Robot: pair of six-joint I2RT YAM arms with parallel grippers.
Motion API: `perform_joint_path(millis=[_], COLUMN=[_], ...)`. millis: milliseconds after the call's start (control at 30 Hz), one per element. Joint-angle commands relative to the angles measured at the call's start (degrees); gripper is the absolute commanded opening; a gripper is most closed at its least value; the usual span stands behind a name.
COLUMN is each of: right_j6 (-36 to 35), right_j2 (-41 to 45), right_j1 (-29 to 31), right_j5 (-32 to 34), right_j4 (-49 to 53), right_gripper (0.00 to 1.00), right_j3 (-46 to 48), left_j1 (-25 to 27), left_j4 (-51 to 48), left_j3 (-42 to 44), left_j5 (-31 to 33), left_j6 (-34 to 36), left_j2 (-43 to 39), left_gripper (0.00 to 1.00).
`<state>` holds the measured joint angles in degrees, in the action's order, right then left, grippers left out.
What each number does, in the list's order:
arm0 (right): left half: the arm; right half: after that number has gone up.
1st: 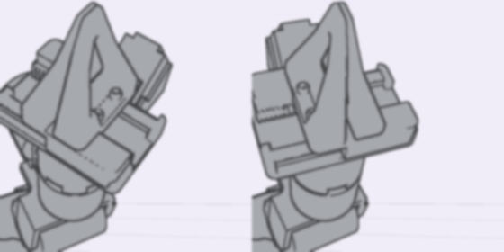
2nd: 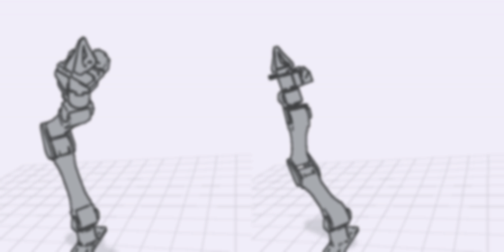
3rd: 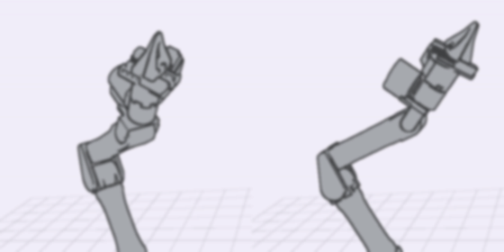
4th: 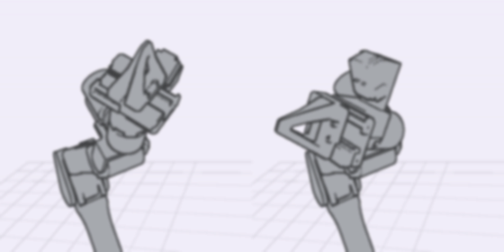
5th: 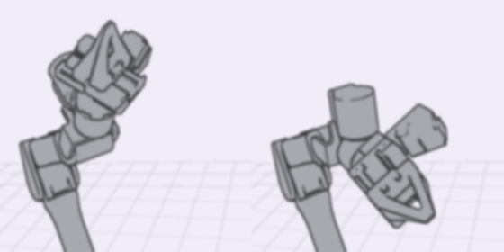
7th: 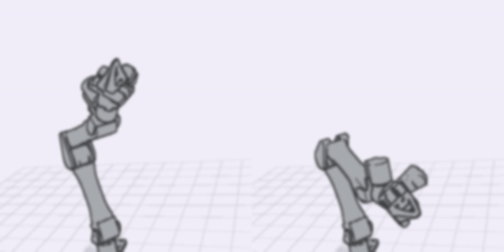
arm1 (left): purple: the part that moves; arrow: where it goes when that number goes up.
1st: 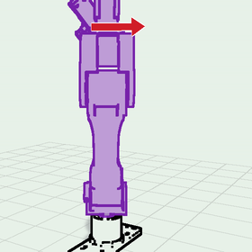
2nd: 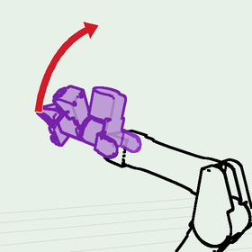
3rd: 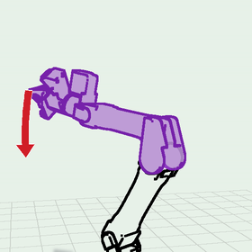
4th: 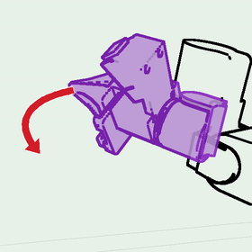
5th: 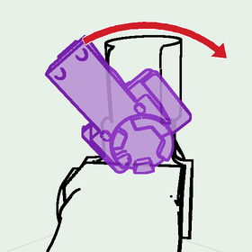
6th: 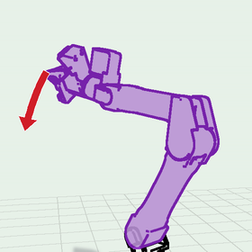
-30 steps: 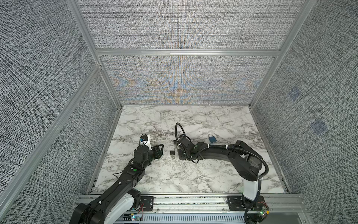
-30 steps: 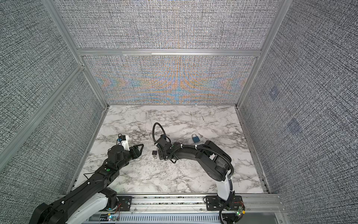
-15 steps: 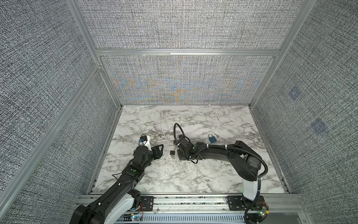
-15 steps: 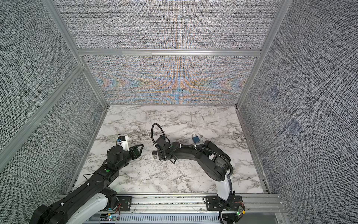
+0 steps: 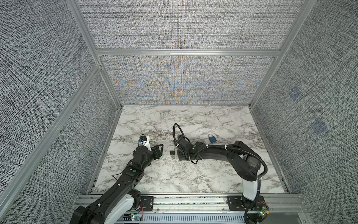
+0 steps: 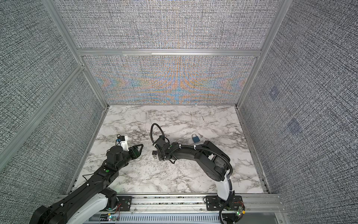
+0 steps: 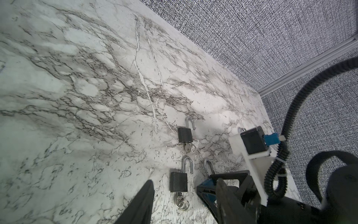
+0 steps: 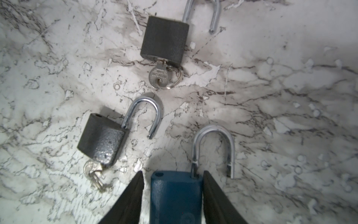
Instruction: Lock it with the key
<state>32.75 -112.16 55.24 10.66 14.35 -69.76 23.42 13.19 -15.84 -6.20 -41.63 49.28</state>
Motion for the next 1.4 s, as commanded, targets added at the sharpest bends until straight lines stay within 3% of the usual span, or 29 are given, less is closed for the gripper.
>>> perform_joint_path(millis=[0,300,600,833,1033,1367], right_j6=[0.7,0.4,0.0,-0.1,0.0,-1.6], right_j2=[-0.6,-0.5,-1.9,-2.5,-0.8,6.2], right_j1=[0.3,0.8,1.2,1.3,1.4,1.4], right_j5=[0.2,0.9,1.7,2.1,2.7,2.1], right_j4=[5.5,6.6,6.8,7.2,6.9,7.3], right_gripper=[0.49,0.48,0.38,0.38,0.28,0.27], right_j3=[0.2,-0.2,-1.5,-2.0,-1.4,0.0], left_j1=[-0.1,-0.3,-0.4,-0.5,-0.5,-0.5], left_j4=[0.5,0.3,-0.1,-1.7,-3.1,-9.1], left_j3=[0.2,0.2,0.2,-0.4,-1.1,-8.1], left_j5=[-0.5,-0.4,-0.4,-0.1,0.0,-5.5], left_j6=[0.1,0.1,0.2,0.8,1.1,4.7], left_j2=[-0.1,-0.3,-0.7,-0.9,-1.0,7.3], left_gripper=[0.54,0.54,0.54,0.54,0.54,0.50])
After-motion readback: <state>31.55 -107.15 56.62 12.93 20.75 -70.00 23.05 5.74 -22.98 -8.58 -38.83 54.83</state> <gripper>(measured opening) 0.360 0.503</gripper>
